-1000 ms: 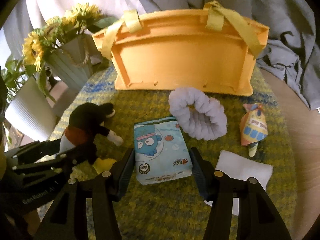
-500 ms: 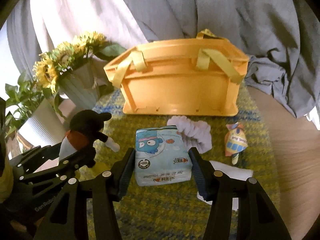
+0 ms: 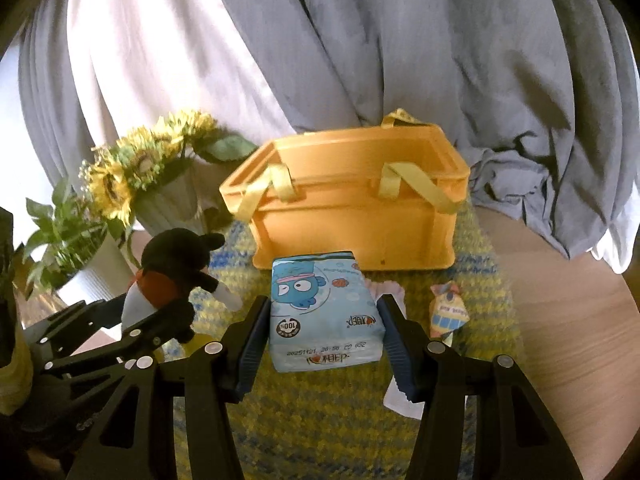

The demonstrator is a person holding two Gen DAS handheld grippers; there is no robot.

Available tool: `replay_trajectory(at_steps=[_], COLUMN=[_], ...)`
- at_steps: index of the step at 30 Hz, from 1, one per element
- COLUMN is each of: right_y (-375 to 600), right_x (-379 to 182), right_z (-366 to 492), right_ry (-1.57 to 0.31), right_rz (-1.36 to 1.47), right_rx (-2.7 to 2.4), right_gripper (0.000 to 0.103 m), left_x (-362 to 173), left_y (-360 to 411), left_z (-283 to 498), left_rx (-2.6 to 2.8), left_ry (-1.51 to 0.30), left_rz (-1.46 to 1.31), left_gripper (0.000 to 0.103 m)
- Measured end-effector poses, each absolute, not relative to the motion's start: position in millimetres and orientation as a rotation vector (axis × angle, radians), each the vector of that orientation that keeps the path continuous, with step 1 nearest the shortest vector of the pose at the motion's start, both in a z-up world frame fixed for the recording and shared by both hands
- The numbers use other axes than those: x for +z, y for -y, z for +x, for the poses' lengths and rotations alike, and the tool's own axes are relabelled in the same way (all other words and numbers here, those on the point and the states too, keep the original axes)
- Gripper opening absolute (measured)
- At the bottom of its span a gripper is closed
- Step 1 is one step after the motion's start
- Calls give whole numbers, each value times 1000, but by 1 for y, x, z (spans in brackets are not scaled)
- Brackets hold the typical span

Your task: Organize soft objects

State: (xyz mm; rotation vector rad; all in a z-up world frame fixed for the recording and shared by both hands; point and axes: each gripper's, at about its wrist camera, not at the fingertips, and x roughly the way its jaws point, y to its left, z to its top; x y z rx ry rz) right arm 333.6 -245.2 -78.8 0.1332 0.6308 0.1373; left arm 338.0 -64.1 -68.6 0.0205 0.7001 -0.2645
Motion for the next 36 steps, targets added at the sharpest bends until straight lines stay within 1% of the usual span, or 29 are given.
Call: replay_trajectory(at_steps=[27,36], right_y=[252,255], right_x=[3,22], right_z=[328,329], right_ry=[-355,-299], right_rz=[121,127], right_rx=[91,85], right_gripper=[55,55], left_x=[13,36], left_y=[68,71], left_z=[343,346], left_rx=[-348,-366], left_ry=[-487,-415], left_rz=[26,33], left_gripper=[48,48])
